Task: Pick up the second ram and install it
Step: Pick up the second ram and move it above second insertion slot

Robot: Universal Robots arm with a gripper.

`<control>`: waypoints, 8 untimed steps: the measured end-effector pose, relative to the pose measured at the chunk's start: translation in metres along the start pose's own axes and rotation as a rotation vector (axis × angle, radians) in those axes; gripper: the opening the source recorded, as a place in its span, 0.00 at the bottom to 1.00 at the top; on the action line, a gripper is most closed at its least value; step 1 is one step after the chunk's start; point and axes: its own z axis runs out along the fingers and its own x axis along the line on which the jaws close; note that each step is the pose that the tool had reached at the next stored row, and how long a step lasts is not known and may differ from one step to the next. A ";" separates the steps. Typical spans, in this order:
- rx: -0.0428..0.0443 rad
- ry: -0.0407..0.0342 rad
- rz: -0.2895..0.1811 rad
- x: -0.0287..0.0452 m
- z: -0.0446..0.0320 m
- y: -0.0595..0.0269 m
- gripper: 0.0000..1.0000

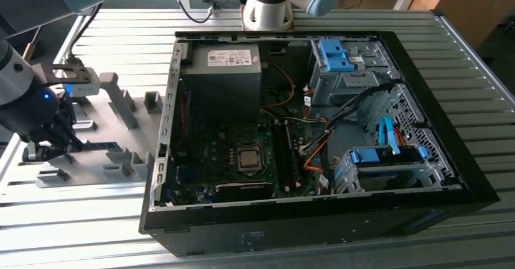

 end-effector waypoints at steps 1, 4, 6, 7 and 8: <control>0.0001 0.0000 0.000 0.0000 -0.0001 0.0000 0.14; 0.0001 0.0000 0.000 0.0000 -0.0006 0.0000 0.14; 0.0000 0.0000 0.000 -0.0001 -0.0008 0.0000 0.14; 0.0000 0.0001 0.000 -0.0001 -0.0009 0.0000 0.14; 0.0000 0.0000 0.000 -0.0001 -0.0009 0.0000 0.14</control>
